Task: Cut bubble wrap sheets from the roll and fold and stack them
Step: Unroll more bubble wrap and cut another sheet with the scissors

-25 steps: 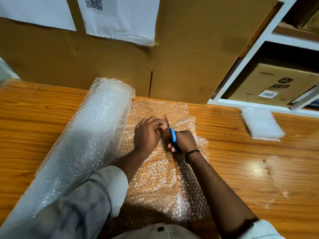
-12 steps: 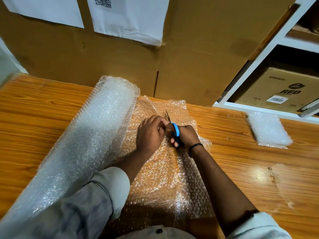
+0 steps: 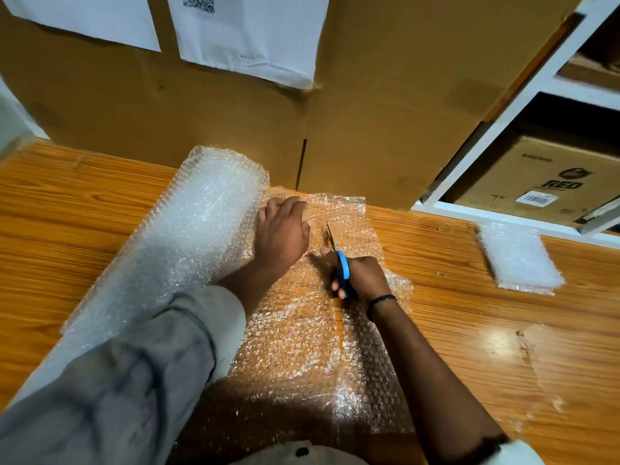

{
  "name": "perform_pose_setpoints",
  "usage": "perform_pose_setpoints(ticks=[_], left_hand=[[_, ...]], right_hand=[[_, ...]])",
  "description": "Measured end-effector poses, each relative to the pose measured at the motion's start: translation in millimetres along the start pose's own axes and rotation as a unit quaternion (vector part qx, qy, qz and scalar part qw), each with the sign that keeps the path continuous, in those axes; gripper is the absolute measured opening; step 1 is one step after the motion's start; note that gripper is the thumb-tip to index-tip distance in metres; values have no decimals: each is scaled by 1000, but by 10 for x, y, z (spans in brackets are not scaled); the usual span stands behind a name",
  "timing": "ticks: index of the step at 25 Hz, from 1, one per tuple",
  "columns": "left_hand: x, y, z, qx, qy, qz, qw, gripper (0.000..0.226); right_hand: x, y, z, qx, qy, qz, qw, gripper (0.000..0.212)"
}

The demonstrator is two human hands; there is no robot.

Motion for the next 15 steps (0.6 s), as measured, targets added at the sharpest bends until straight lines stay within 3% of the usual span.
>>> perform_pose_setpoints(ticks=[4, 9, 12, 15], left_hand=[[169, 12, -250, 32, 127, -34, 991, 61], [149, 54, -255, 8, 152, -82, 985, 64], [115, 74, -251, -59, 98, -63, 991, 59], [100, 85, -231, -135, 11, -69, 988, 28]], right_hand=[[13, 29, 2, -2, 5, 1, 1000, 49], [91, 91, -60, -17, 1, -1, 1000, 48], [113, 177, -95, 0, -9, -6, 1000, 45], [158, 233, -114, 3, -20, -6, 1000, 41]])
Point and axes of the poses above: each hand's wrist, its own x-axis towards the middle knuckle, its own z-axis out of the back of the hand, y = z × x, the point moved 3 cm from there along x, towards the middle knuckle, and after that the axes turned 8 degrees about -y, right-handed, at the moved point
